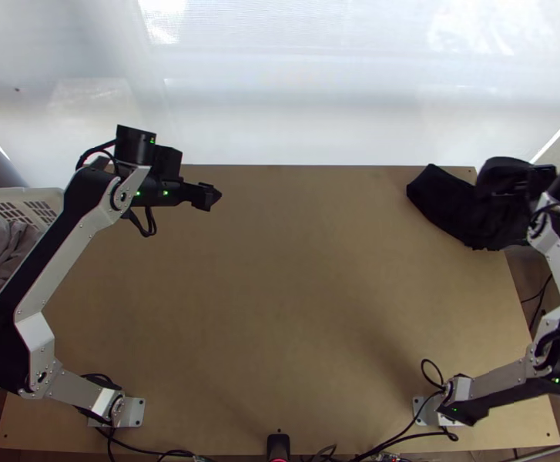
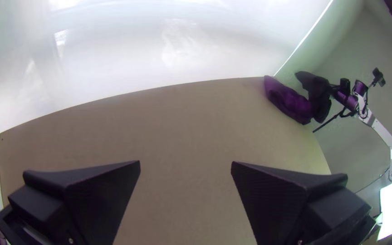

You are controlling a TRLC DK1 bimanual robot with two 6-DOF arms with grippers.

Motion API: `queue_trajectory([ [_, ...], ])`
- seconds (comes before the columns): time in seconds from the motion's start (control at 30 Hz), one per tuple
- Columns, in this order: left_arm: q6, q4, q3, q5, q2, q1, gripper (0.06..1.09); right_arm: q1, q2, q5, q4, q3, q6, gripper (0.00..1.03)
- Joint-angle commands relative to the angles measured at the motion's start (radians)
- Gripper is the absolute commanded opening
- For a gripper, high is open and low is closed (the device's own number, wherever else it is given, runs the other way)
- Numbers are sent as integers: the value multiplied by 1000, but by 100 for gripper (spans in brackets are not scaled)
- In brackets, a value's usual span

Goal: Fold the t-shirt

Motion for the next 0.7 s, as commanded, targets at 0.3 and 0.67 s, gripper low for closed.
queue_trajectory([
  [0.3,19,-19,-21,5,-25,74,103,233,322,66,13,159,77,3],
  [0.67,17,-16,-22,7,-27,74,103,284,372,70,-4,93,140,29],
])
